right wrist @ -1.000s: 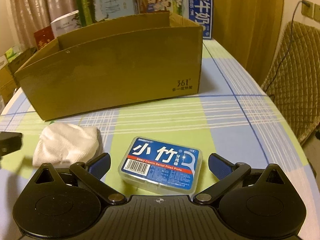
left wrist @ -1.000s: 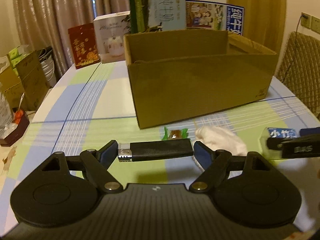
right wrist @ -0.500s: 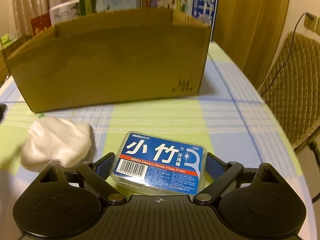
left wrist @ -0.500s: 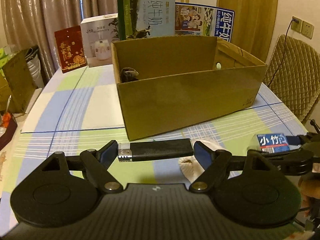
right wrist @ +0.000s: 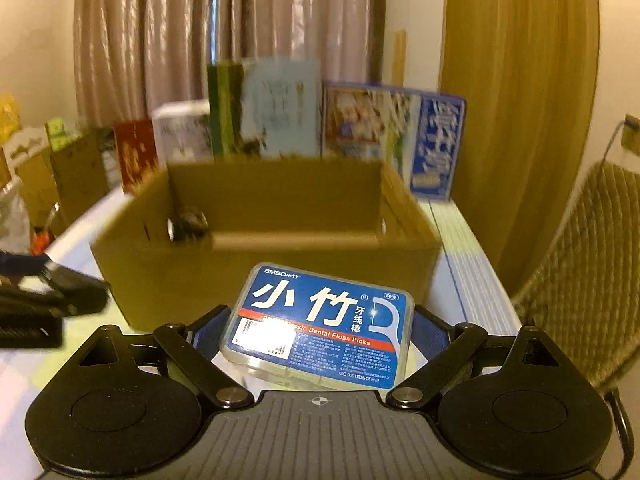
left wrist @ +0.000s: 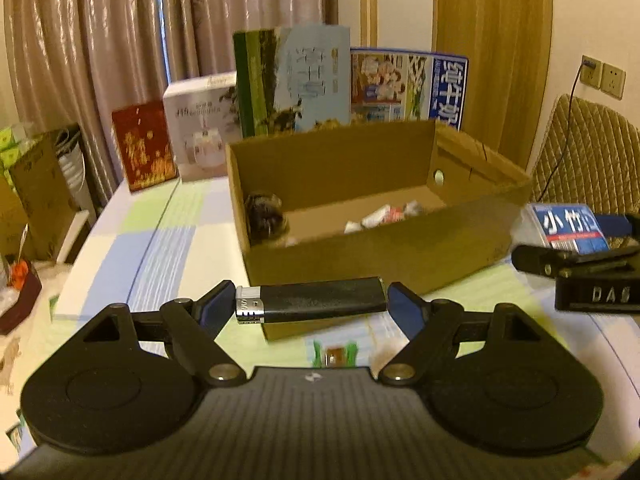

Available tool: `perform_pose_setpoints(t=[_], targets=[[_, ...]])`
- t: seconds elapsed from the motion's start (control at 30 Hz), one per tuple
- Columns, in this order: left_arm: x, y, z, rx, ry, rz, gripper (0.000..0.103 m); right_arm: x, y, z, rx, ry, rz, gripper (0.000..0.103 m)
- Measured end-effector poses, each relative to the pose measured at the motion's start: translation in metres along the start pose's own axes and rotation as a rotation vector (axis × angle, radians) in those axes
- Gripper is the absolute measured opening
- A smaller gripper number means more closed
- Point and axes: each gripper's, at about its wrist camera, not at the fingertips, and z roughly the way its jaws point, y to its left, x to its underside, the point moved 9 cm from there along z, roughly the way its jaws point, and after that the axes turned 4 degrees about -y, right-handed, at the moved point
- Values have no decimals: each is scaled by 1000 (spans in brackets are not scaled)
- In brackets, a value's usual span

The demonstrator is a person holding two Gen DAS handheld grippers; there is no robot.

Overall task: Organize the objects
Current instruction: 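Carry the lighter and floss box over the cardboard box and lower them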

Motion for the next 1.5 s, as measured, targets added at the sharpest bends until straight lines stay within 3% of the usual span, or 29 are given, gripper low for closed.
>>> perform_pose_setpoints(t=[0.23,0.53,1.5], targets=[[-39,3,16,-8,-46,-26,79,-53,-11,22,21,-71,15,91],[-62,2,50,-23,-39,-9,79,-75,-24,58,35,-70,51,91],[-81,3,113,28,0,-46,79,-74,-47,116,36,-5,168,91]])
